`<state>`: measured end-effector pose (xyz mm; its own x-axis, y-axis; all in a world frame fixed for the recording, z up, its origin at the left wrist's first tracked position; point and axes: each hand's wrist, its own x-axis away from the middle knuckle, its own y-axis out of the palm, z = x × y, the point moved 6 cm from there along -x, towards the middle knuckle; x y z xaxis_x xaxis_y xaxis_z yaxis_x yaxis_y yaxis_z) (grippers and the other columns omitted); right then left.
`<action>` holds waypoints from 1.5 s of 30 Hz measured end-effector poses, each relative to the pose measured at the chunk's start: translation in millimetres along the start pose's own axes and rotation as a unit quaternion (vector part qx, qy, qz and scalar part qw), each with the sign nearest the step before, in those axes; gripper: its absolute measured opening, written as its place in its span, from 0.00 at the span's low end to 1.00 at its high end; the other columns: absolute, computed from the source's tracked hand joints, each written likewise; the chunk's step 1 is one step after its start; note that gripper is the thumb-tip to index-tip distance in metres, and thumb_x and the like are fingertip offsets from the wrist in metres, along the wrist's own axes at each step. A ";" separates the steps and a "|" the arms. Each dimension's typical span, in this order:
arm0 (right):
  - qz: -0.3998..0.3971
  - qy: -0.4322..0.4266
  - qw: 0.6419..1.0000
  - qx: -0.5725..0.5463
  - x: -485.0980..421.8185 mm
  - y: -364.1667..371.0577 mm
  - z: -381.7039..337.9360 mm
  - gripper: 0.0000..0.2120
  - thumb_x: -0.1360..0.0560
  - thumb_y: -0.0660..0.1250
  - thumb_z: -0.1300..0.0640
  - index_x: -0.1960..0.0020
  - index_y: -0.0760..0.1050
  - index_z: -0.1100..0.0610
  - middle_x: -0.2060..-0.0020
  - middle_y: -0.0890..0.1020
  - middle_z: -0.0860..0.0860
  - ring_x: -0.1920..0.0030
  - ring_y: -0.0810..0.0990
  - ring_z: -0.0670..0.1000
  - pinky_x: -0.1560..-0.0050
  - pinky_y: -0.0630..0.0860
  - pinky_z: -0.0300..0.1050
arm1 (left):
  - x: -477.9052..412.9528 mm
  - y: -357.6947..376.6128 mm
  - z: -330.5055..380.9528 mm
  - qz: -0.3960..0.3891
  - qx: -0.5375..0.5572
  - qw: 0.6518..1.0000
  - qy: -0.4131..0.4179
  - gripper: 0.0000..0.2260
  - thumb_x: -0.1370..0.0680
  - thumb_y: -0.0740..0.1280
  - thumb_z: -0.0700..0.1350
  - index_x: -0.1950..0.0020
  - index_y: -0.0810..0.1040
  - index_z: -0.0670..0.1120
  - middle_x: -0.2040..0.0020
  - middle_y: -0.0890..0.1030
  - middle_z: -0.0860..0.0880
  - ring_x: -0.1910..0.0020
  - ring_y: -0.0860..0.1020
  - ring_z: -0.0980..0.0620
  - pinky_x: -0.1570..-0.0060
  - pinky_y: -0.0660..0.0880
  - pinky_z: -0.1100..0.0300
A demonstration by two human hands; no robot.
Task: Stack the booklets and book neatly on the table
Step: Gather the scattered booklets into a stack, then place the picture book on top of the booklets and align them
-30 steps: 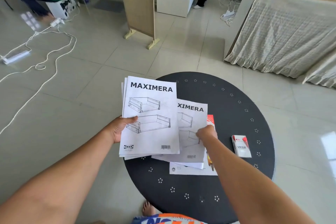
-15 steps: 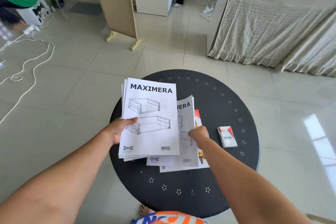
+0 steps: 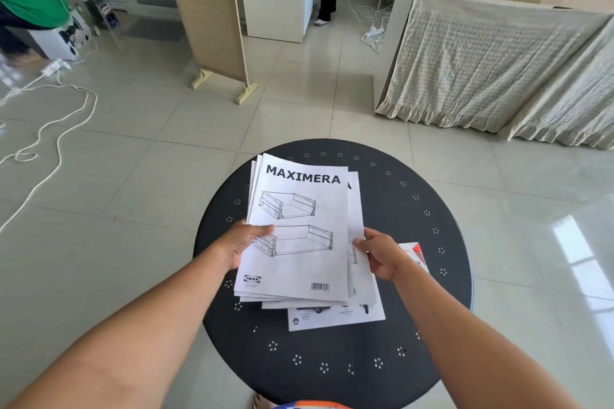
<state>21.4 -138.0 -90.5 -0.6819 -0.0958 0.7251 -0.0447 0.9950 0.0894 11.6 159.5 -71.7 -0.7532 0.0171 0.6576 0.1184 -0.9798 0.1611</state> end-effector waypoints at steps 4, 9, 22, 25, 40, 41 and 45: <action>-0.020 -0.024 0.999 -0.007 4.5 2.0 -10.3 0.17 0.21 0.60 0.69 0.36 0.79 0.59 0.44 0.84 0.61 0.41 0.82 0.65 0.42 0.78 0.65 | 0.1 21.6 12.4 0.050 -0.004 0.997 0.065 0.25 0.29 0.73 0.36 0.38 0.66 0.48 0.45 0.79 0.47 0.46 0.77 0.46 0.43 0.73 0.50; -0.072 -0.040 0.997 -0.006 12.1 10.7 -18.7 0.19 0.21 0.56 0.71 0.36 0.79 0.60 0.42 0.83 0.62 0.43 0.83 0.63 0.42 0.79 0.60 | 1.8 40.5 -1.8 -0.020 0.089 0.996 -0.021 0.25 0.31 0.75 0.37 0.35 0.74 0.39 0.45 0.82 0.36 0.49 0.83 0.38 0.52 0.79 0.38; -0.034 -0.173 0.982 -0.063 34.6 0.3 -78.0 0.12 0.30 0.72 0.71 0.48 0.82 0.62 0.58 0.88 0.55 0.57 0.86 0.57 0.60 0.84 0.49 | 16.0 89.5 66.1 -0.107 0.004 0.987 0.124 0.27 0.44 0.81 0.45 0.46 0.82 0.46 0.47 0.85 0.43 0.46 0.83 0.46 0.47 0.78 0.52; -0.042 -0.219 0.974 -0.049 41.1 1.0 -88.9 0.14 0.33 0.75 0.71 0.49 0.83 0.60 0.53 0.87 0.57 0.54 0.86 0.57 0.50 0.83 0.54 | 22.1 86.6 84.3 -0.095 -0.051 0.979 0.173 0.29 0.45 0.82 0.48 0.46 0.81 0.49 0.45 0.85 0.45 0.44 0.82 0.48 0.44 0.76 0.53; -0.047 -0.228 0.965 0.125 30.1 2.7 -68.4 0.19 0.30 0.74 0.70 0.46 0.78 0.52 0.48 0.84 0.54 0.44 0.82 0.55 0.44 0.80 0.55 | 8.5 72.7 49.9 -0.076 -0.104 0.981 0.142 0.23 0.33 0.76 0.33 0.39 0.79 0.38 0.43 0.84 0.42 0.45 0.83 0.48 0.53 0.79 0.62; -0.043 -0.227 0.965 0.121 29.1 3.2 -68.8 0.19 0.29 0.72 0.71 0.46 0.77 0.51 0.48 0.84 0.54 0.44 0.81 0.56 0.43 0.80 0.56 | 7.3 73.4 49.3 -0.070 -0.103 0.982 0.143 0.22 0.33 0.76 0.33 0.39 0.79 0.38 0.43 0.84 0.42 0.44 0.82 0.47 0.52 0.79 0.61; -0.030 -0.231 0.969 0.087 26.4 3.8 -72.8 0.18 0.28 0.71 0.72 0.46 0.78 0.52 0.45 0.84 0.57 0.42 0.81 0.59 0.40 0.78 0.61 | 9.0 78.0 56.2 -0.043 -0.103 0.980 0.164 0.17 0.32 0.76 0.34 0.45 0.81 0.43 0.46 0.84 0.45 0.48 0.83 0.52 0.46 0.79 0.57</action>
<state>56.3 -138.8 -21.3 -0.9262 -0.1708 0.3360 -0.1893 0.9817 -0.0228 50.4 94.4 -11.9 -0.9264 0.0701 0.3699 -0.0625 -0.9975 0.0325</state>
